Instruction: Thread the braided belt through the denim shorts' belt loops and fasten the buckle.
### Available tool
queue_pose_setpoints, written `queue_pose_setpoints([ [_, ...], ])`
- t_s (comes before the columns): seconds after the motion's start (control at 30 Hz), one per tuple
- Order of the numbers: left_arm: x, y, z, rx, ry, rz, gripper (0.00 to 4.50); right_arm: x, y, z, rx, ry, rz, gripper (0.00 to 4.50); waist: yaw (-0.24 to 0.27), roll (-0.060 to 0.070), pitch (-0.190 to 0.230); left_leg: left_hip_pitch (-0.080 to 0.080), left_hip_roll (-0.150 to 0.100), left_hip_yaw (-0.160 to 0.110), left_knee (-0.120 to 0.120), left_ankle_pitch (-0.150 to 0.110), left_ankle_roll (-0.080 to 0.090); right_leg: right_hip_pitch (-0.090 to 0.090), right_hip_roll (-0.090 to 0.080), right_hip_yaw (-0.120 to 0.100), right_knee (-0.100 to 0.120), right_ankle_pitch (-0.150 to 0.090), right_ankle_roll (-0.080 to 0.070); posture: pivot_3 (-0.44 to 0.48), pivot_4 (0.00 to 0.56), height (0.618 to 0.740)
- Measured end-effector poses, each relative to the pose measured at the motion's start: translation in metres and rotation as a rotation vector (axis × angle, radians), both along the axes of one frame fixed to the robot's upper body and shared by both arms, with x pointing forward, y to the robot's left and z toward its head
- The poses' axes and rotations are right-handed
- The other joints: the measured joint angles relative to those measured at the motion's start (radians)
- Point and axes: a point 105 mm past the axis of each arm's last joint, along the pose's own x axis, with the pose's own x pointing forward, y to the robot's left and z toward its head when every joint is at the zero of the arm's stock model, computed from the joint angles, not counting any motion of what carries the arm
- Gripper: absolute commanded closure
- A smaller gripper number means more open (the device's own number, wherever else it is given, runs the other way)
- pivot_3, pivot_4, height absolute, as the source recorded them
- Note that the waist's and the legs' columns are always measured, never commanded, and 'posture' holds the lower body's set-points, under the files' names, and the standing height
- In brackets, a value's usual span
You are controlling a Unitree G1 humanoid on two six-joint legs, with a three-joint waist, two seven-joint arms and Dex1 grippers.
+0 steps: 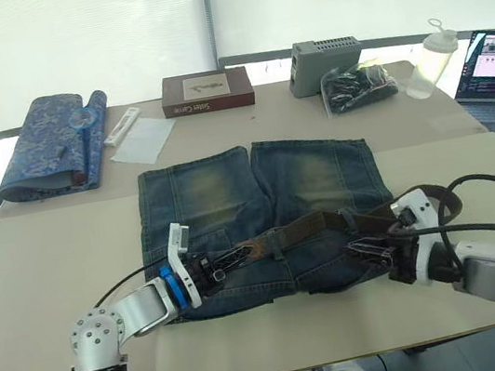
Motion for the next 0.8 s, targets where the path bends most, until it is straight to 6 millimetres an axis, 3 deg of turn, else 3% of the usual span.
queue_pose_setpoints([
  [0.17,-0.004,0.013,0.001,0.032,0.008,0.009,4.5,0.018,-0.008,-0.02,-0.155,-0.006,-0.028,4.48,0.005,0.0,0.0,-0.001,0.0,0.0,0.0,0.0,0.0,-0.001,0.0,0.0,0.0,0.0,0.0,0.0,0.15,0.709],
  [0.37,-0.019,0.059,0.007,0.098,0.037,0.07,4.5,0.016,-0.013,-0.028,-0.235,-0.011,-0.003,4.48,0.005,-0.002,-0.001,0.001,0.0,-0.001,-0.001,0.0,0.0,-0.002,-0.001,0.0,-0.003,0.0,-0.001,0.0,0.15,0.709],
  [0.57,-0.037,0.102,0.013,0.136,0.073,0.124,4.5,0.015,-0.019,-0.029,-0.268,-0.014,0.007,4.48,0.016,-0.003,-0.002,-0.002,0.001,0.0,-0.009,0.0,-0.001,-0.003,-0.002,-0.001,-0.014,0.0,-0.001,0.0,0.15,0.709],
  [0.73,-0.039,0.113,0.014,0.114,0.08,0.137,4.5,0.012,-0.018,-0.023,-0.197,-0.018,0.051,4.48,0.021,-0.005,-0.003,-0.006,0.0,0.004,-0.015,0.0,-0.001,-0.009,-0.003,0.001,-0.015,0.0,-0.001,0.0,0.15,0.709],
  [0.8,-0.038,0.114,0.013,0.107,0.079,0.138,4.5,0.001,-0.011,-0.019,-0.089,0.025,0.113,3.89,0.023,-0.004,-0.002,-0.007,0.0,0.005,-0.016,0.0,-0.002,-0.013,-0.004,0.001,-0.014,0.002,-0.004,0.0,0.15,0.709],
])
